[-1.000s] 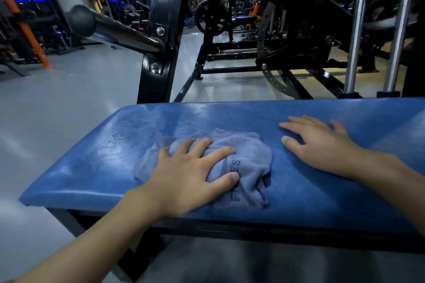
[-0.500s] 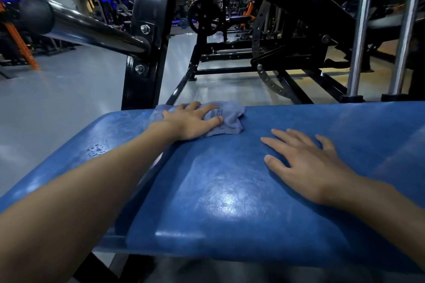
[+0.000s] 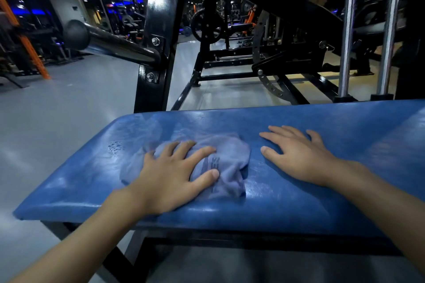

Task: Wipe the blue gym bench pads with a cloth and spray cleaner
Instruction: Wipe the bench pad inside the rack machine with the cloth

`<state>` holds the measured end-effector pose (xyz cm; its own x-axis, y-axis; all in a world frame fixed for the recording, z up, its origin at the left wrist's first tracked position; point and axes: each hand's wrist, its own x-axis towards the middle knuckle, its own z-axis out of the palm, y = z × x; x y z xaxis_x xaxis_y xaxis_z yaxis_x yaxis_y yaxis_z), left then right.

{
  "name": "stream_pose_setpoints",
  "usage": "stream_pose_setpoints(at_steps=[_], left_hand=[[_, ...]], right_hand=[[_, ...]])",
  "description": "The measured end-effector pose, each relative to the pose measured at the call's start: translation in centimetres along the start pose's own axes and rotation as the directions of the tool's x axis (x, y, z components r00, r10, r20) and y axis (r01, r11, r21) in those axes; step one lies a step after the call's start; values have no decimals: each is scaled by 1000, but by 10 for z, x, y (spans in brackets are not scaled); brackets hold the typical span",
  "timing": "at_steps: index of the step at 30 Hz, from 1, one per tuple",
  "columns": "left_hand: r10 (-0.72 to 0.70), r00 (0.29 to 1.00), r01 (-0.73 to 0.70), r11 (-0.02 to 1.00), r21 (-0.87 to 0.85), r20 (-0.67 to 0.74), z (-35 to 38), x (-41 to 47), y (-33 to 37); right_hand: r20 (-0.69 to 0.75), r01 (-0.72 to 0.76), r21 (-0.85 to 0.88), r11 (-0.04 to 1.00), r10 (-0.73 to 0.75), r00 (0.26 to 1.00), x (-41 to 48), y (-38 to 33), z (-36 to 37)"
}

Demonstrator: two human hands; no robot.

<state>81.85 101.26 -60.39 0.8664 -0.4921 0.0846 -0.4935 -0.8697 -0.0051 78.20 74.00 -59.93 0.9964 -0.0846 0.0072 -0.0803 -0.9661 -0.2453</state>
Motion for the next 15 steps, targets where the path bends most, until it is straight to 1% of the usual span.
stream_pose_setpoints(at_steps=[3,5,8,10,15], left_hand=[[-10,1000,10,1000,-12,15,-3,-12,2],[-24,999,25,999,-35,42,-5,-2,0],[-33,997,37,998,-48,72,-2,26,-8],[-52,996,56,997,-57,76,2,51,-15],[-83,991,90,994,-61,105,8,122,-36]], right_hand=[[20,-9,-33,999,9,1000,3,-2,-5],[-12,18,-37,999,-19,1000,6,-6,-7],[-11,57,-3,998,-57,998,10,-18,0],[20,63,-29,998,-63,998,13,-22,8],[22,59,-37,998,-58,998,15,-21,12]])
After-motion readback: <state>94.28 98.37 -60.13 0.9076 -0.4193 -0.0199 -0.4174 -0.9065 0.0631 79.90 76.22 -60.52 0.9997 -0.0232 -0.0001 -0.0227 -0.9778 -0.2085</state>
